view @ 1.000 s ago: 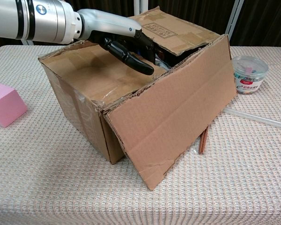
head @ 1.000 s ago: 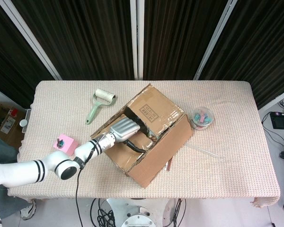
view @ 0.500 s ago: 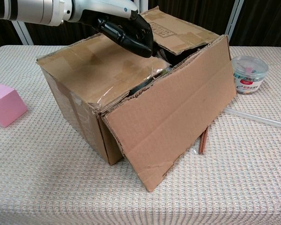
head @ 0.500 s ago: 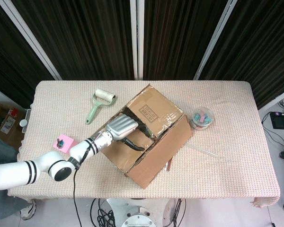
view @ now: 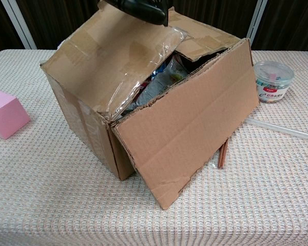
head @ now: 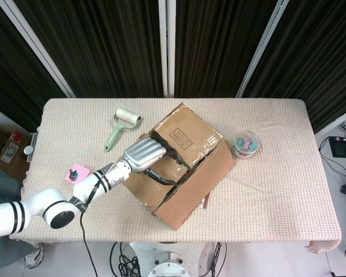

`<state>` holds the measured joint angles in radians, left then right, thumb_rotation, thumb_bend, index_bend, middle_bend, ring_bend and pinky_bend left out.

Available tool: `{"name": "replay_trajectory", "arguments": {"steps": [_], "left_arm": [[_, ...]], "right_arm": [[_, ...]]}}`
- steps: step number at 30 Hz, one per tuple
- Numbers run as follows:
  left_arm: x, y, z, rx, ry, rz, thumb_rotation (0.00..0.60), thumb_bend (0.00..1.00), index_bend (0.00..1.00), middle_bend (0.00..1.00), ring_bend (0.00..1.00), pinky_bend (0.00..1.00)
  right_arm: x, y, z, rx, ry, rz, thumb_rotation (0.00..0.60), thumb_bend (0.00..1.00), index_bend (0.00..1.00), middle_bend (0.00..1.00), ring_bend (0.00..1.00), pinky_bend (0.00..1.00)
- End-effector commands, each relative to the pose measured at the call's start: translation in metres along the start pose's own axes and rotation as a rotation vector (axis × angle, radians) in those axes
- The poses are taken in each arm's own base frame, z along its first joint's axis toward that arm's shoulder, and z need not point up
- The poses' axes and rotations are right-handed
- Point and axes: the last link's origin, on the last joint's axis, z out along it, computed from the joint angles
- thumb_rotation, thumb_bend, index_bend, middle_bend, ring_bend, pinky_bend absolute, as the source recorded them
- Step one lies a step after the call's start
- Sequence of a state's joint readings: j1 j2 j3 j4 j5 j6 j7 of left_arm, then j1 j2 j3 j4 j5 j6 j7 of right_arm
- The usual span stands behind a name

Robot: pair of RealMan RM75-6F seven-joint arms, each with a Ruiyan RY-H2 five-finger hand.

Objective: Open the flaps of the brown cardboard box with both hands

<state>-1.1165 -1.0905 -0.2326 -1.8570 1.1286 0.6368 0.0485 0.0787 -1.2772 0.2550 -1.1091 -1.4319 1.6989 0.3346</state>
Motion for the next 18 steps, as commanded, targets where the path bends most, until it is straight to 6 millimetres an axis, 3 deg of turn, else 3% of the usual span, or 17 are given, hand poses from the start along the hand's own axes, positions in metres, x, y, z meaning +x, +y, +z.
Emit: {"name": "replay_trajectory", "arguments": {"steps": [1, 9, 18], "left_arm": [[0.011, 0.005, -0.015, -0.014, 0.042, 0.026, 0.159, 0.00, 0.32, 0.62, 0.24, 0.22], [0.037, 0.008, -0.059, 0.000, 0.136, -0.006, 0.149, 0.00, 0.32, 0.62, 0.25, 0.22], [0.038, -0.004, -0.120, 0.066, 0.193, -0.077, 0.144, 0.00, 0.31, 0.62, 0.25, 0.22]], "right_arm": [[0.000, -0.002, 0.001, 0.006, 0.003, 0.001, 0.600, 0.31, 0.00, 0.00, 0.00, 0.00], [0.003, -0.011, 0.004, 0.040, 0.011, -0.006, 0.600, 0.31, 0.00, 0.00, 0.00, 0.00], [0.002, -0.028, 0.008, 0.085, 0.004, -0.013, 0.600, 0.31, 0.00, 0.00, 0.00, 0.00]]}}
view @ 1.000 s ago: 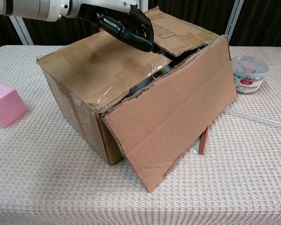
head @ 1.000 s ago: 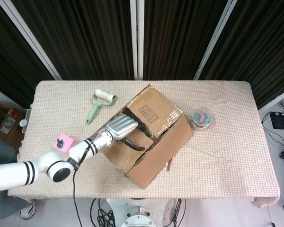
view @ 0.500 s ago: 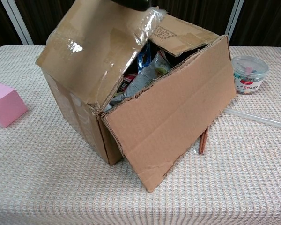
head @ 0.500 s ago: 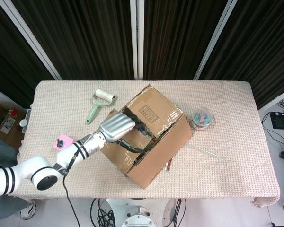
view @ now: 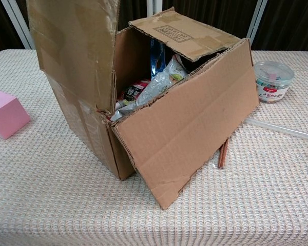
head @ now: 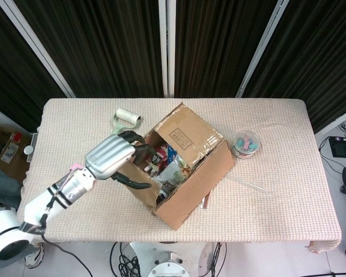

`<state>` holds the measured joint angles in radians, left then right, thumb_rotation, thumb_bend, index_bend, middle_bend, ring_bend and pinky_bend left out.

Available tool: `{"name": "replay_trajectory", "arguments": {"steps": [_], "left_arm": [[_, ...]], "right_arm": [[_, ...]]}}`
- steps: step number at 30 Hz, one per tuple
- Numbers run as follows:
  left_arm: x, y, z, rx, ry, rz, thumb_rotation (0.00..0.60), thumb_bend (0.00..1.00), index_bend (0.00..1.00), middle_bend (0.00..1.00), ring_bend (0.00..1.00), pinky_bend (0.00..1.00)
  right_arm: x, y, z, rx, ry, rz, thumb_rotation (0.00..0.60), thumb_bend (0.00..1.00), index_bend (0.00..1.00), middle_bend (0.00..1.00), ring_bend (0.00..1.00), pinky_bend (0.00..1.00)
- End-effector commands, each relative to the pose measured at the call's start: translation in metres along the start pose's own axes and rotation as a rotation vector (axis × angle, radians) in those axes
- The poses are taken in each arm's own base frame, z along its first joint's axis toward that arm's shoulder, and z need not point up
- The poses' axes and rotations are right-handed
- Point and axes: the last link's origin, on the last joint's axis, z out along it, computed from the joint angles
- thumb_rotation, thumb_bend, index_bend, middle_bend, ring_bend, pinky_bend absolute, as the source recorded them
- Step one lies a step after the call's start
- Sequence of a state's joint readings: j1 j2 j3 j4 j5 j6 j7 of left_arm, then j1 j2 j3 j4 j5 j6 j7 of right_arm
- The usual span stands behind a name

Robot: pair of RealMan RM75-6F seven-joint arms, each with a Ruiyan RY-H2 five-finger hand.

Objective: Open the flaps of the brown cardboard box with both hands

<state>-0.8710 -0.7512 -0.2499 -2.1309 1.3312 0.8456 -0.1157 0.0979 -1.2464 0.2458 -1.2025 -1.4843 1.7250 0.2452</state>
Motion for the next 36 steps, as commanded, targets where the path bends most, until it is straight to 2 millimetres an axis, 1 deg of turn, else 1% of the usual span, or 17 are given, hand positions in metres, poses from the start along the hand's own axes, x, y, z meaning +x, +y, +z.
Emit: {"name": "replay_trajectory", "arguments": {"steps": [1, 4, 8, 13, 16, 18, 19, 21, 22, 25, 27, 28, 31, 32, 34, 35, 36], "left_arm": [[0.002, -0.005, -0.026, 0.025, 0.027, -0.036, 0.140, 0.00, 0.31, 0.62, 0.25, 0.22], [0.002, -0.011, -0.048, 0.052, 0.049, -0.067, 0.131, 0.00, 0.31, 0.62, 0.25, 0.22], [-0.006, -0.023, -0.079, 0.099, 0.053, -0.126, 0.131, 0.00, 0.31, 0.62, 0.25, 0.22], [-0.026, -0.046, -0.120, 0.191, 0.047, -0.180, 0.124, 0.00, 0.31, 0.62, 0.25, 0.22], [-0.032, -0.060, -0.139, 0.246, 0.080, -0.226, 0.117, 0.00, 0.31, 0.62, 0.25, 0.22], [-0.031, -0.070, -0.150, 0.276, 0.114, -0.240, 0.108, 0.00, 0.31, 0.60, 0.25, 0.22], [-0.030, -0.073, -0.154, 0.289, 0.134, -0.240, 0.103, 0.00, 0.31, 0.57, 0.25, 0.22], [-0.029, -0.082, -0.165, 0.329, 0.187, -0.233, 0.098, 0.00, 0.30, 0.47, 0.24, 0.23], [-0.029, -0.086, -0.170, 0.351, 0.206, -0.220, 0.101, 0.00, 0.30, 0.38, 0.22, 0.23], [-0.035, -0.101, -0.186, 0.438, 0.210, -0.104, 0.165, 0.00, 0.22, 0.21, 0.17, 0.23], [-0.043, -0.108, -0.196, 0.497, 0.198, 0.001, 0.228, 0.00, 0.16, 0.16, 0.13, 0.22], [-0.047, -0.111, -0.199, 0.516, 0.194, 0.042, 0.272, 0.00, 0.13, 0.15, 0.12, 0.22], [-0.062, -0.115, -0.208, 0.561, 0.192, 0.124, 0.344, 0.00, 0.10, 0.13, 0.10, 0.22], [-0.065, -0.115, -0.210, 0.566, 0.197, 0.130, 0.358, 0.00, 0.10, 0.12, 0.10, 0.22], [-0.072, -0.115, -0.214, 0.569, 0.209, 0.134, 0.365, 0.00, 0.10, 0.12, 0.10, 0.21], [-0.077, -0.115, -0.216, 0.568, 0.217, 0.133, 0.365, 0.00, 0.10, 0.12, 0.10, 0.21], [-0.080, -0.116, -0.218, 0.568, 0.223, 0.130, 0.366, 0.00, 0.10, 0.12, 0.10, 0.21]], "right_arm": [[0.000, -0.006, 0.002, 0.019, -0.003, -0.003, 0.600, 0.31, 0.00, 0.00, 0.00, 0.00], [-0.001, -0.013, 0.004, 0.035, -0.005, -0.005, 0.600, 0.31, 0.00, 0.00, 0.00, 0.00], [-0.001, -0.019, 0.004, 0.047, -0.010, -0.008, 0.600, 0.31, 0.00, 0.00, 0.00, 0.00], [-0.001, -0.022, 0.003, 0.053, -0.015, -0.012, 0.600, 0.31, 0.00, 0.00, 0.00, 0.00], [0.000, -0.024, 0.002, 0.059, -0.017, -0.017, 0.600, 0.31, 0.00, 0.00, 0.00, 0.00], [0.001, -0.026, 0.002, 0.067, -0.015, -0.019, 0.600, 0.31, 0.00, 0.00, 0.00, 0.00], [0.002, -0.027, 0.002, 0.072, -0.014, -0.019, 0.600, 0.31, 0.00, 0.00, 0.00, 0.00], [0.003, -0.033, 0.005, 0.099, -0.013, -0.014, 0.600, 0.31, 0.00, 0.00, 0.00, 0.00], [0.004, -0.038, 0.008, 0.116, -0.014, -0.011, 0.600, 0.31, 0.00, 0.00, 0.00, 0.00], [0.007, -0.062, 0.021, 0.199, -0.018, 0.003, 0.600, 0.31, 0.00, 0.00, 0.00, 0.00], [0.007, -0.088, 0.035, 0.249, -0.045, 0.011, 0.600, 0.30, 0.00, 0.00, 0.00, 0.00], [0.008, -0.101, 0.042, 0.266, -0.066, 0.020, 0.600, 0.30, 0.00, 0.00, 0.00, 0.00], [0.009, -0.158, 0.069, 0.342, -0.137, 0.059, 0.600, 0.29, 0.00, 0.00, 0.00, 0.00], [0.007, -0.174, 0.077, 0.358, -0.155, 0.061, 0.600, 0.27, 0.00, 0.00, 0.00, 0.00], [0.002, -0.206, 0.092, 0.382, -0.196, 0.074, 0.600, 0.23, 0.00, 0.00, 0.00, 0.00], [-0.004, -0.227, 0.100, 0.390, -0.237, 0.092, 0.600, 0.21, 0.00, 0.00, 0.00, 0.00], [-0.009, -0.244, 0.105, 0.398, -0.272, 0.109, 0.600, 0.18, 0.00, 0.00, 0.00, 0.00]]}}
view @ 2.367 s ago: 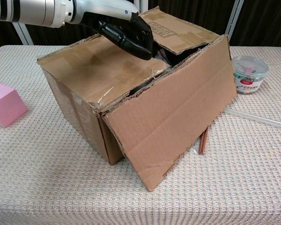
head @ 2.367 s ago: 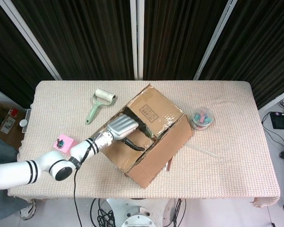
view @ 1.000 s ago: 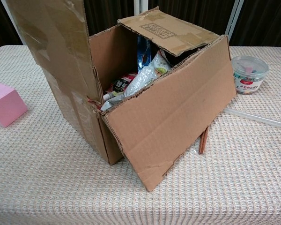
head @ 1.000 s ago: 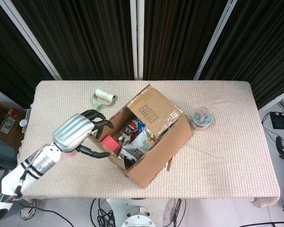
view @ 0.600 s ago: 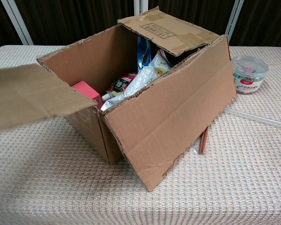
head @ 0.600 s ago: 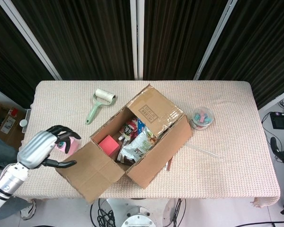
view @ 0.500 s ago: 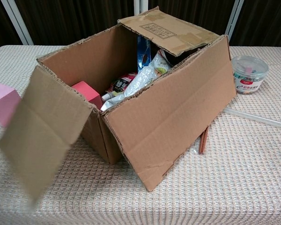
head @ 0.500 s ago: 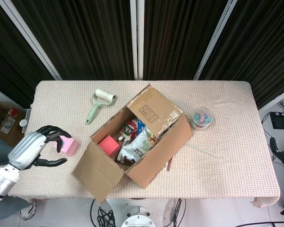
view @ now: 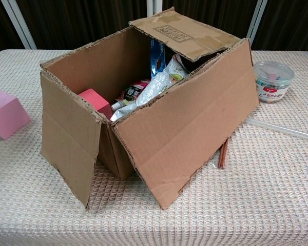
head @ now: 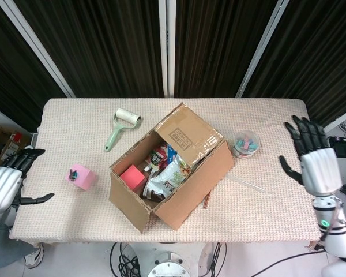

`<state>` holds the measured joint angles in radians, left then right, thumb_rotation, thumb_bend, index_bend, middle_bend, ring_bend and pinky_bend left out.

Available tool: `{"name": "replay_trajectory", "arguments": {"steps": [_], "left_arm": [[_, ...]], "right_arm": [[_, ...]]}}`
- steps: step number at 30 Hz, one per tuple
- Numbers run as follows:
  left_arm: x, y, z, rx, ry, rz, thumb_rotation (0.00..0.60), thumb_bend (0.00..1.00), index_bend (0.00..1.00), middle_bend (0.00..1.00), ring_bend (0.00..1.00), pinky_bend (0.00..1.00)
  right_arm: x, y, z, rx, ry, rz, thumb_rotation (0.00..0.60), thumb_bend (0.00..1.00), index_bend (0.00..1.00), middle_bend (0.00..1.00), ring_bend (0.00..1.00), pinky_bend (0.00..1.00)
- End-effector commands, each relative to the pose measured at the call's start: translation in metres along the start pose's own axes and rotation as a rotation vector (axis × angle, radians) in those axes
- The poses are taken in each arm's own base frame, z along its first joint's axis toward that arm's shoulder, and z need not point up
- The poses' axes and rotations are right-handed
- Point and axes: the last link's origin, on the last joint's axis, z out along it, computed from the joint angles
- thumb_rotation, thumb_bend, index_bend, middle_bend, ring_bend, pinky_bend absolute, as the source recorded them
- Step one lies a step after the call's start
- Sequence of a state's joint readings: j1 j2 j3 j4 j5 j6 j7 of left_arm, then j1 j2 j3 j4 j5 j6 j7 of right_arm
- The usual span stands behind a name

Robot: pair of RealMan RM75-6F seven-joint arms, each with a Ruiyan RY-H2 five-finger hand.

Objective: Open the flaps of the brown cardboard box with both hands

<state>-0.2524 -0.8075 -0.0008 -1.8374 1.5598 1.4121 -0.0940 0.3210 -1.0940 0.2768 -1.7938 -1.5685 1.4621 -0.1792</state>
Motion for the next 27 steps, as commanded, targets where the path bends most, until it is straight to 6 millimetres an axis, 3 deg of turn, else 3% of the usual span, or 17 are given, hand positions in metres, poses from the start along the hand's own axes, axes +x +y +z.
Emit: {"name": "replay_trajectory", "arguments": {"steps": [1, 7, 15, 21, 27], "left_arm": [[-0.016, -0.010, -0.015, 0.034, 0.026, 0.002, 0.365, 0.00, 0.10, 0.12, 0.10, 0.21], [-0.025, -0.015, -0.023, 0.040, 0.034, -0.009, 0.367, 0.00, 0.10, 0.12, 0.10, 0.21], [-0.030, -0.023, -0.029, 0.043, 0.036, -0.027, 0.371, 0.00, 0.10, 0.12, 0.10, 0.21], [-0.032, -0.027, -0.033, 0.049, 0.042, -0.057, 0.372, 0.00, 0.10, 0.12, 0.10, 0.21], [-0.034, -0.030, -0.036, 0.048, 0.036, -0.071, 0.371, 0.00, 0.10, 0.12, 0.10, 0.21]], "right_arm": [[-0.013, -0.085, 0.074, 0.107, -0.156, 0.054, 0.600, 0.17, 0.00, 0.00, 0.00, 0.00], [-0.062, -0.171, 0.117, 0.132, -0.298, 0.116, 0.600, 0.03, 0.00, 0.00, 0.00, 0.00], [-0.107, -0.244, 0.126, 0.127, -0.401, 0.152, 0.600, 0.02, 0.00, 0.00, 0.00, 0.00], [-0.130, -0.274, 0.122, 0.128, -0.391, 0.083, 0.600, 0.03, 0.00, 0.00, 0.00, 0.00], [-0.144, -0.269, 0.124, 0.102, -0.326, -0.047, 0.600, 0.06, 0.00, 0.00, 0.00, 0.00]]}}
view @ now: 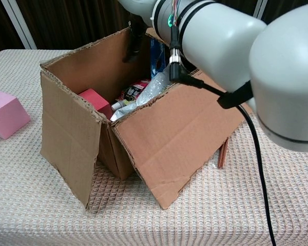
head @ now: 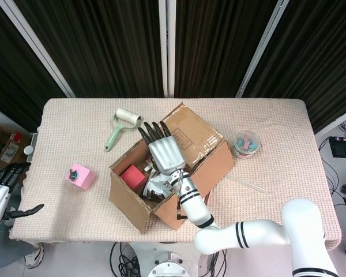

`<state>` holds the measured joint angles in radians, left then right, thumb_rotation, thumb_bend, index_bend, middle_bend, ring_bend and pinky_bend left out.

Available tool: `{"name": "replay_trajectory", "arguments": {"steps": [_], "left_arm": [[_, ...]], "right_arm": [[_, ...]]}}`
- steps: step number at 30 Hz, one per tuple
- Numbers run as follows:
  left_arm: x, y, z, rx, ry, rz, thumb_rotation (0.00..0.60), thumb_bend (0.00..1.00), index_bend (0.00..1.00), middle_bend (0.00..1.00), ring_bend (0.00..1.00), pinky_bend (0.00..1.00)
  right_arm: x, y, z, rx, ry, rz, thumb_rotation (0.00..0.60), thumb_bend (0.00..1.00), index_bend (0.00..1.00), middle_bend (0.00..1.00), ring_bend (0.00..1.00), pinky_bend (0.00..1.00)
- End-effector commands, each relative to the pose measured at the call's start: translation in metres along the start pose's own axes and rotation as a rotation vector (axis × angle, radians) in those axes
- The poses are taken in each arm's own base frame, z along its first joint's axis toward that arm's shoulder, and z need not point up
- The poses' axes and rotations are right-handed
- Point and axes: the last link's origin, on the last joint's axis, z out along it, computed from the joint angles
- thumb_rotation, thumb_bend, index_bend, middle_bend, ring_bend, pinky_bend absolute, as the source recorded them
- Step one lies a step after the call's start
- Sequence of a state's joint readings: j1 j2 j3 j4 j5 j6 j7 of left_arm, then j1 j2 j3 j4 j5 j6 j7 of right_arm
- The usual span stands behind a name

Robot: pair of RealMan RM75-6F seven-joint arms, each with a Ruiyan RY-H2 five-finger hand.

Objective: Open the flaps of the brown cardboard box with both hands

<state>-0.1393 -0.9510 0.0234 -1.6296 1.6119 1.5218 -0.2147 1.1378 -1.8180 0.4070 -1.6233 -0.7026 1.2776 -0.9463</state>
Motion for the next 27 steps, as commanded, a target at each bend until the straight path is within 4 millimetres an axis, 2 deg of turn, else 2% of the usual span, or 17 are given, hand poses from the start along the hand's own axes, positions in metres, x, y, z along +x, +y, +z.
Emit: {"name": "replay_trajectory", "arguments": {"steps": [1, 11, 16, 20, 27], "left_arm": [[-0.001, -0.001, -0.001, -0.002, 0.002, -0.011, 0.371, 0.00, 0.10, 0.12, 0.10, 0.21], [-0.002, -0.001, -0.002, -0.006, 0.000, -0.025, 0.371, 0.00, 0.10, 0.12, 0.10, 0.21], [-0.002, 0.001, -0.001, -0.009, 0.001, -0.029, 0.373, 0.00, 0.10, 0.12, 0.10, 0.21], [-0.002, 0.003, 0.000, -0.014, -0.003, -0.033, 0.373, 0.00, 0.10, 0.12, 0.10, 0.21], [-0.003, 0.007, 0.001, -0.029, -0.003, -0.032, 0.371, 0.00, 0.10, 0.12, 0.10, 0.21]], "right_arm": [[-0.006, 0.003, 0.002, -0.027, 0.038, -0.076, 0.600, 0.07, 0.00, 0.00, 0.00, 0.00], [-0.010, 0.033, 0.007, -0.124, 0.059, -0.149, 0.600, 0.12, 0.00, 0.00, 0.00, 0.00], [-0.002, 0.047, 0.007, -0.157, 0.085, -0.162, 0.600, 0.15, 0.00, 0.00, 0.00, 0.00], [0.019, 0.060, 0.005, -0.181, 0.135, -0.146, 0.600, 0.17, 0.00, 0.00, 0.00, 0.00], [0.080, 0.101, -0.008, -0.230, 0.251, -0.108, 0.600, 0.17, 0.00, 0.00, 0.00, 0.00]]}}
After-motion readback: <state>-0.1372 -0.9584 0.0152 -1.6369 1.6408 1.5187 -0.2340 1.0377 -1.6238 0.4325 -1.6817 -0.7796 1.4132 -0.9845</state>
